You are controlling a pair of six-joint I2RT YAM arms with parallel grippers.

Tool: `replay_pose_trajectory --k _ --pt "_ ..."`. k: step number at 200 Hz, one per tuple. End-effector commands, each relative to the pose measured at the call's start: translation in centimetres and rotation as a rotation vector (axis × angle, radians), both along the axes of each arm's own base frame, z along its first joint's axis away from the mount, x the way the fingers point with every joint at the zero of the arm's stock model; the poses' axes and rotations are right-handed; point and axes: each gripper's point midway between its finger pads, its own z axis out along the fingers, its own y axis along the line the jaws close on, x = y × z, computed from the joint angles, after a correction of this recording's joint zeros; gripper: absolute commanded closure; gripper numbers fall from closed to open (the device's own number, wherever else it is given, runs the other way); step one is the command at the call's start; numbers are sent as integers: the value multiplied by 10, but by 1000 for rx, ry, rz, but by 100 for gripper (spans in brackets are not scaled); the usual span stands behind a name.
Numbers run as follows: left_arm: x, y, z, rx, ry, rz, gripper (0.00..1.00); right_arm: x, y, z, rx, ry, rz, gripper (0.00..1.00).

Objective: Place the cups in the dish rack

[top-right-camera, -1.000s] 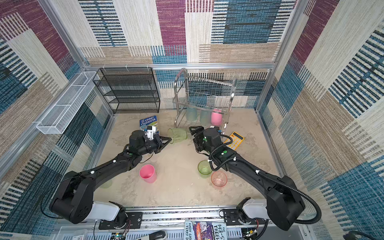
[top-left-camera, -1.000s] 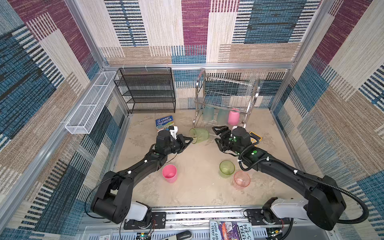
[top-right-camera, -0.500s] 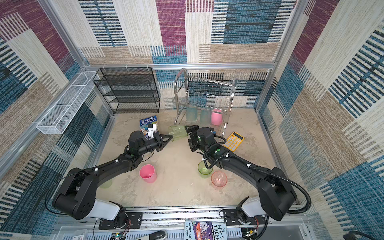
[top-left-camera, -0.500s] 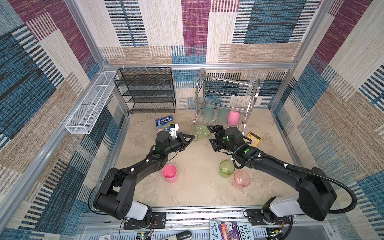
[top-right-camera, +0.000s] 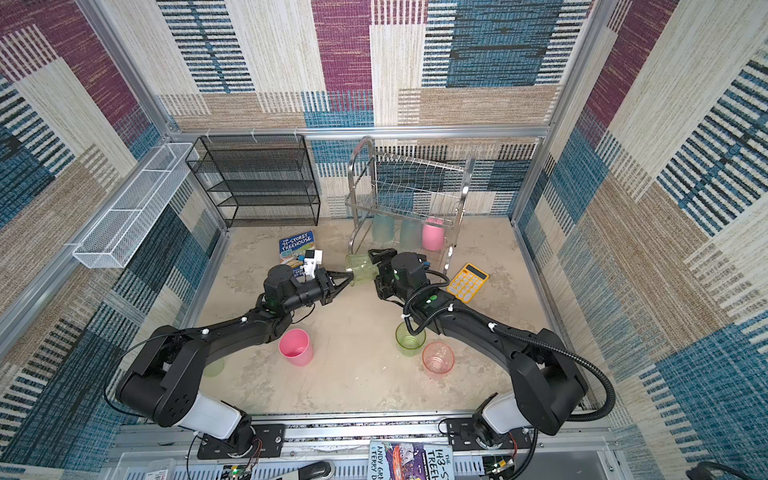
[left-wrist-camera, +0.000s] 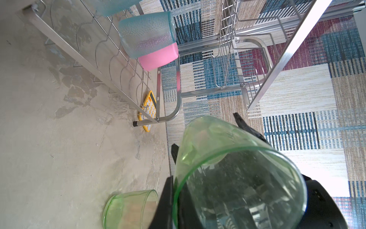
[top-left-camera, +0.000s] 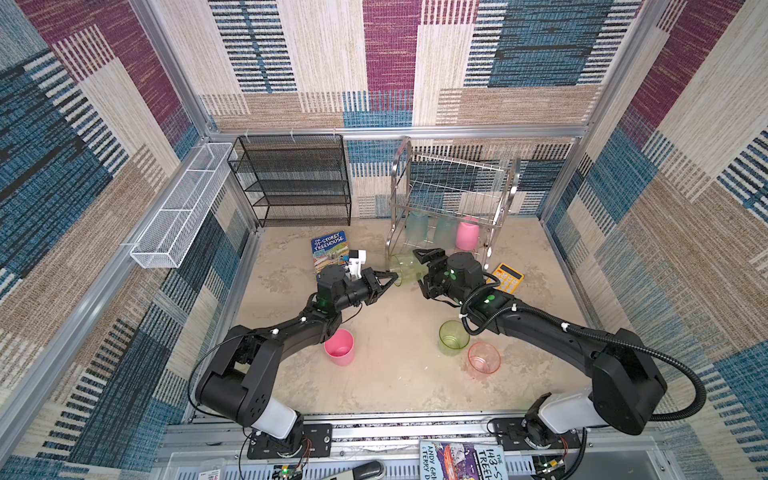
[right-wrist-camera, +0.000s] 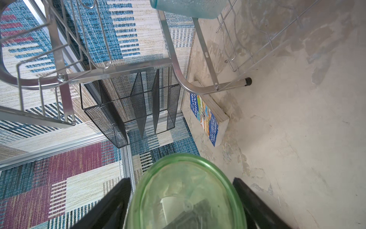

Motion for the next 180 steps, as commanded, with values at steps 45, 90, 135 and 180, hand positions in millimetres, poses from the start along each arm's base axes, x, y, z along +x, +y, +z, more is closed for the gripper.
replay_pose_trajectory --k 45,90,135,180 --pt "-2 -5 15 -14 -63 -26 93 6 2 13 40 -33 -16 34" --pt "-4 -5 8 7 -48 -34 68 6 1 9 28 -29 -19 37" --pt "-7 0 3 68 -32 -21 52 8 -5 8 -26 -51 -36 39" --pt "-12 9 -5 182 2 1 43 11 -15 3 -111 -72 -68 40"
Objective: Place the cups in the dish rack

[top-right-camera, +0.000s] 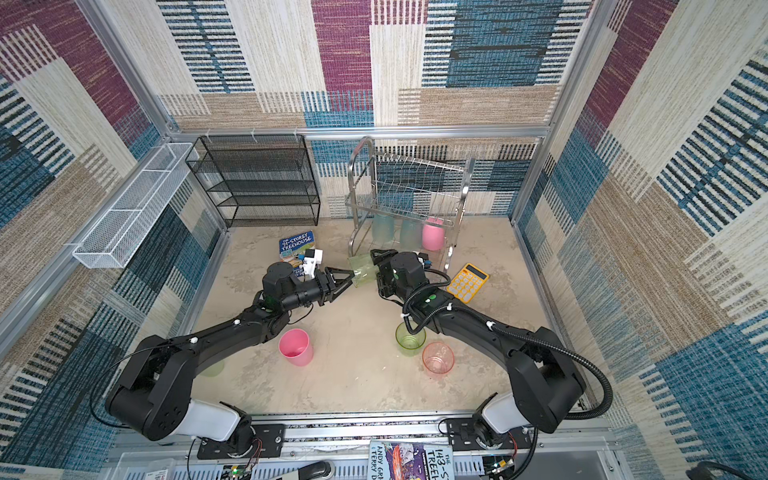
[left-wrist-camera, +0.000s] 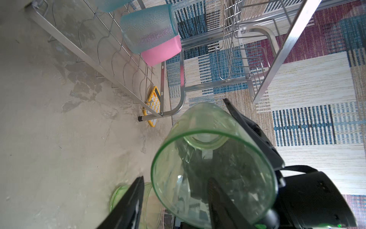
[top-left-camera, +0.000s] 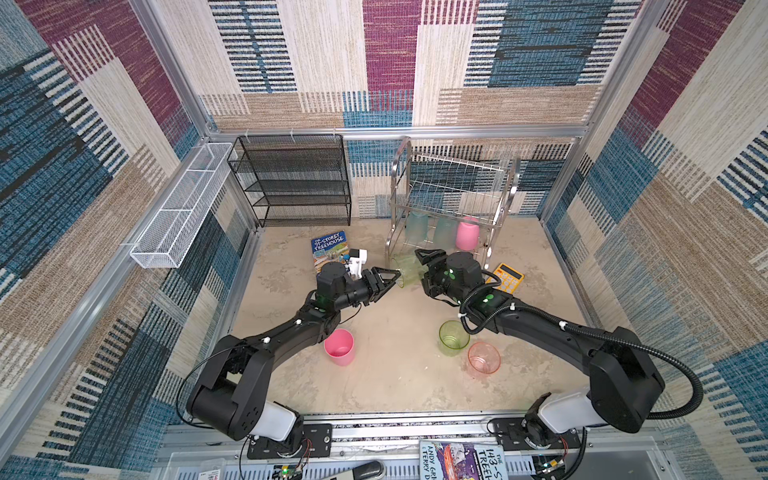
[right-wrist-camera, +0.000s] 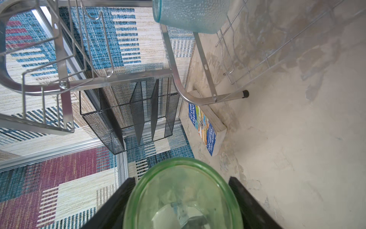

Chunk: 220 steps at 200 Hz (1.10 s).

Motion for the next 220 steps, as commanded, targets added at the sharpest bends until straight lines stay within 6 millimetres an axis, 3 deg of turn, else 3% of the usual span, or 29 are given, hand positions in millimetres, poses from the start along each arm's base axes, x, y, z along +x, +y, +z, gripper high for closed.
replay_pose_trajectory --k 1,106,178,189,220 --pt "-2 7 -13 94 17 18 43 4 -6 8 -44 -46 -27 40" --pt "-10 37 -27 333 92 96 22 15 -30 16 -362 -158 -97 41" --pt "-16 57 10 524 26 80 8 20 -51 26 -692 -251 -174 40" --pt "-14 58 16 561 19 63 0 21 -54 29 -751 -266 -183 41" --pt "-7 60 26 641 -1 20 1 26 -67 29 -904 -275 -230 40"
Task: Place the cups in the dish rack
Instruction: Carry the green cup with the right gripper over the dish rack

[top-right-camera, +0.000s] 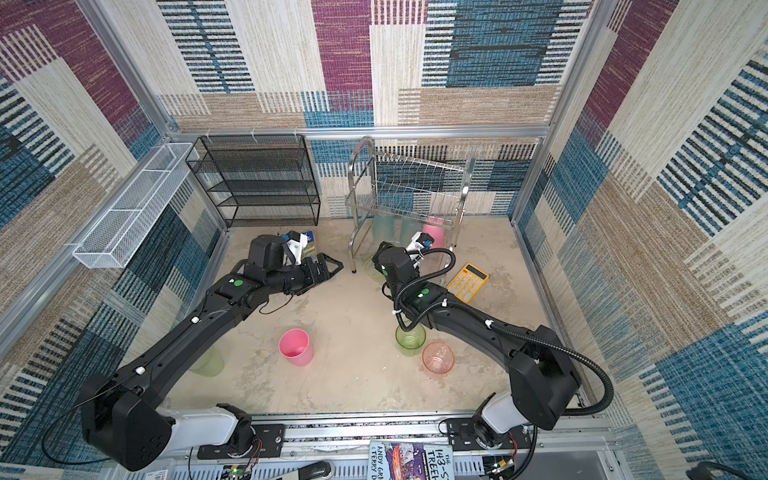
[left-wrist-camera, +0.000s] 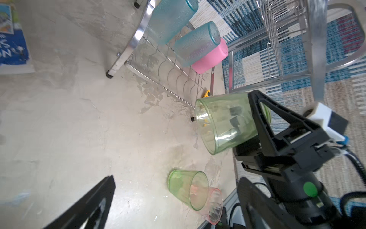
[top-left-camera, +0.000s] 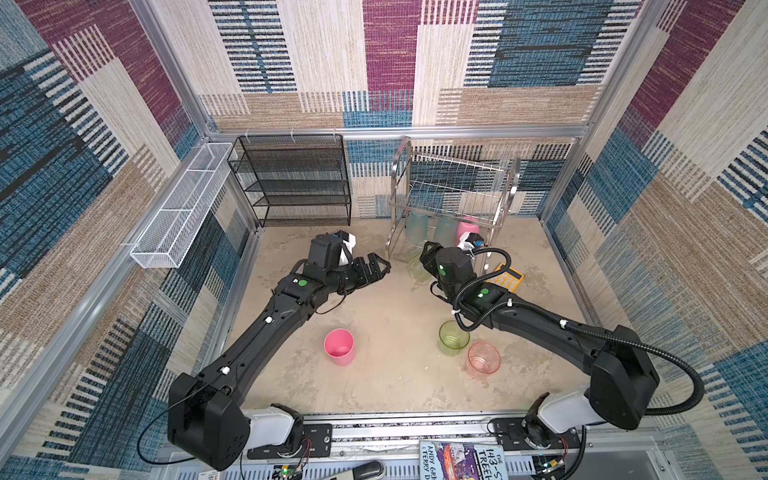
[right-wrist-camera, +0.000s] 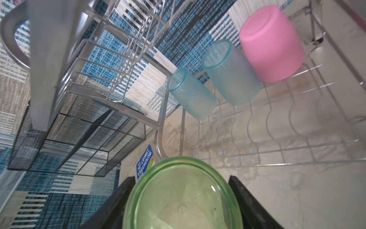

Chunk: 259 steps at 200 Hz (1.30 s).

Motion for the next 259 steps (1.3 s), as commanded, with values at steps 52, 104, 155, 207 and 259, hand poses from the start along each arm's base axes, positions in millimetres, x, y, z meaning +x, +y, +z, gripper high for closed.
replay_pose_trajectory --k 52,104,155,207,259 --pt "2 20 7 232 -47 -64 1 16 -29 0 -399 -52 -133 39" --pt "5 32 11 330 -137 -73 1 26 -28 -11 -525 -75 -147 38" --pt "-2 33 6 337 -211 -101 1 34 -35 -21 -583 -69 -184 38" --pt "-5 32 14 301 -306 -106 1 49 -50 -41 -623 -27 -210 38" --pt "-2 42 12 327 -325 -64 1 66 -70 -59 -625 16 -248 39"
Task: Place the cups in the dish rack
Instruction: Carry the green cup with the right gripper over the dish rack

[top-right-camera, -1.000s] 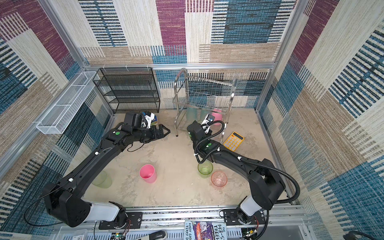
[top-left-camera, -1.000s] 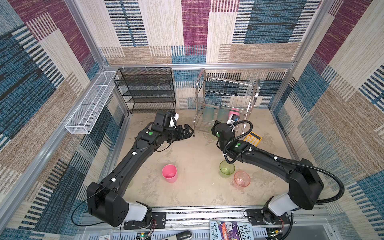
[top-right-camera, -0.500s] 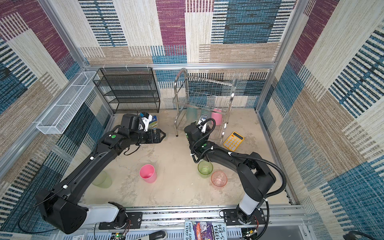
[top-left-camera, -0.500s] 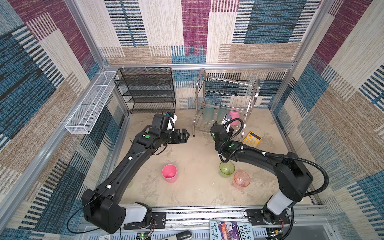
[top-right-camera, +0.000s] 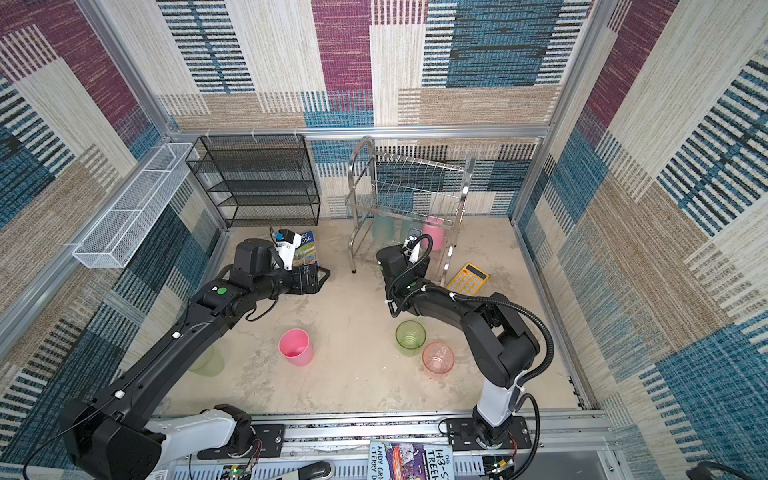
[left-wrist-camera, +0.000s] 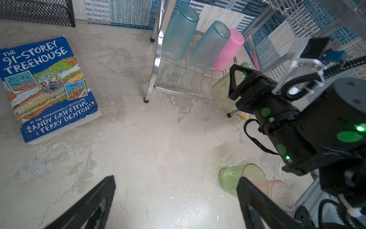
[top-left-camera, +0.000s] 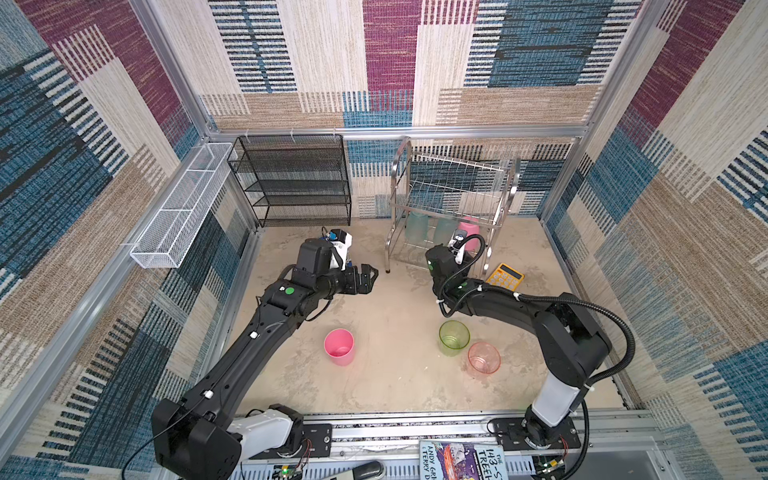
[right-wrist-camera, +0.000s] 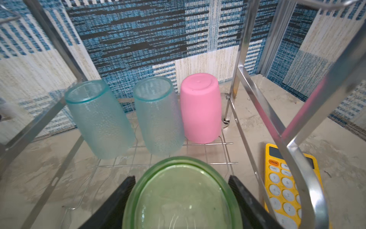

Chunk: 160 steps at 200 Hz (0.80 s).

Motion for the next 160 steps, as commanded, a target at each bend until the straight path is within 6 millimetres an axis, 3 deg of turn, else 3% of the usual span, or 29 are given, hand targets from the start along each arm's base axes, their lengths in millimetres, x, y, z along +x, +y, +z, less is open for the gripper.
replay_pose_trajectory --k 1,80,160 --pt "8 4 6 24 -58 6 1 8 -3 7 24 -41 -26 39" --pt "12 10 1 26 -48 35 1 28 -21 -2 -22 -46 -103 38" --pt "12 10 3 8 -61 35 1 35 -38 -16 -40 -49 -212 37"
